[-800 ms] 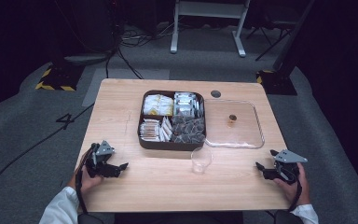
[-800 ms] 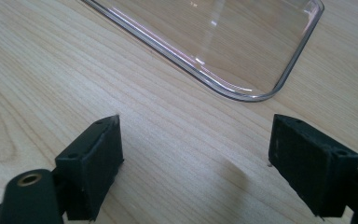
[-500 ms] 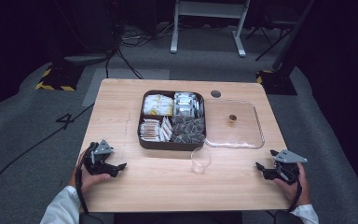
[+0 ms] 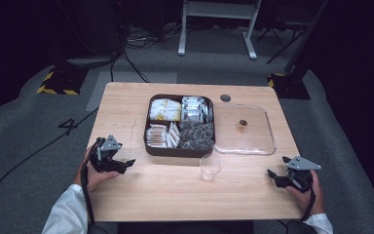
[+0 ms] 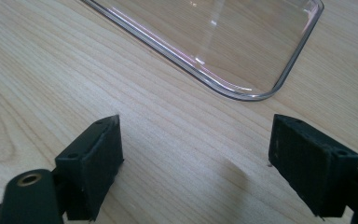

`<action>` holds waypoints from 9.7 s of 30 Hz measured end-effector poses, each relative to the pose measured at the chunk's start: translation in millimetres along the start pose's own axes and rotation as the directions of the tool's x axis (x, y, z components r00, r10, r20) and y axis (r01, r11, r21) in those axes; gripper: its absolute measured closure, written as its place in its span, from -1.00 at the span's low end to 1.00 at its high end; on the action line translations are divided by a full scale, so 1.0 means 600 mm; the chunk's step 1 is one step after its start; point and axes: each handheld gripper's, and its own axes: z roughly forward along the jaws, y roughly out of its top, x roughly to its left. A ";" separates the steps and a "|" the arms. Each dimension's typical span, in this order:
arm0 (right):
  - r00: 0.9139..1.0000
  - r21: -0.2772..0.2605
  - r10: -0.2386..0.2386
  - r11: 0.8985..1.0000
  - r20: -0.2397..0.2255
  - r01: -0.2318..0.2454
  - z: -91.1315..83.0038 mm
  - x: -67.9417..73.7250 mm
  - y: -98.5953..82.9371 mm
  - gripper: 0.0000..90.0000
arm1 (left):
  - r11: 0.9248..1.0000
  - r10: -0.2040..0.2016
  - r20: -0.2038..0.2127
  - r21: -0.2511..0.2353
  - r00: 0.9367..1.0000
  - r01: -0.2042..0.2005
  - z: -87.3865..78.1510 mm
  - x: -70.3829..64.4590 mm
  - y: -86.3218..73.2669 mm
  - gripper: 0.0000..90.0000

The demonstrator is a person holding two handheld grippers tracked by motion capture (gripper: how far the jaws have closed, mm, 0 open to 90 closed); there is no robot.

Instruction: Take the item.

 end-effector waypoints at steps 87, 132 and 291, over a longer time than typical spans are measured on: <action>1.000 -0.001 0.001 1.000 0.000 -0.001 0.000 0.000 0.000 -0.60 | 0.996 0.087 -0.035 0.028 0.996 -0.086 0.165 0.080 0.250 -0.15; 1.000 -0.001 0.001 1.000 0.000 -0.001 0.000 0.000 0.000 -0.60 | 0.995 0.083 -0.035 -0.053 0.996 -0.085 0.140 0.075 0.252 1.00; 1.000 0.004 0.013 1.000 -0.008 -0.013 0.000 -0.001 0.000 -0.60 | 0.941 0.331 0.315 -0.176 0.889 -0.288 0.108 -0.219 0.248 0.09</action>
